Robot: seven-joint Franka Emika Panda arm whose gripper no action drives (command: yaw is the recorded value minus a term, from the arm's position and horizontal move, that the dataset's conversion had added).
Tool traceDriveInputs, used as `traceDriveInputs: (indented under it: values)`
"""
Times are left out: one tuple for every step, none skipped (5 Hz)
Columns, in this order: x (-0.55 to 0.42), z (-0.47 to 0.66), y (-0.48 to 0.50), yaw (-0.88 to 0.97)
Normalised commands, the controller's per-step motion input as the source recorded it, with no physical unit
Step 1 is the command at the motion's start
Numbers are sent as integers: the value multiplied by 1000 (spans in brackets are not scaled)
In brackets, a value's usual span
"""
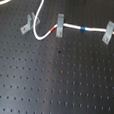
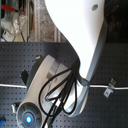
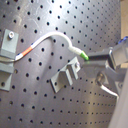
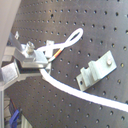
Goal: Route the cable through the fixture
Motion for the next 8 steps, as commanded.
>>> traceDriveInputs:
  values:
    - [9,1,15,0]
    - [-43,357,18,503]
    - [-193,566,134,574]
    - [-242,585,235,343]
    - [-243,264,280,280]
    - [-234,-1,301,286]
    - [-229,6,177,126]
    - [-135,41,-222,0]
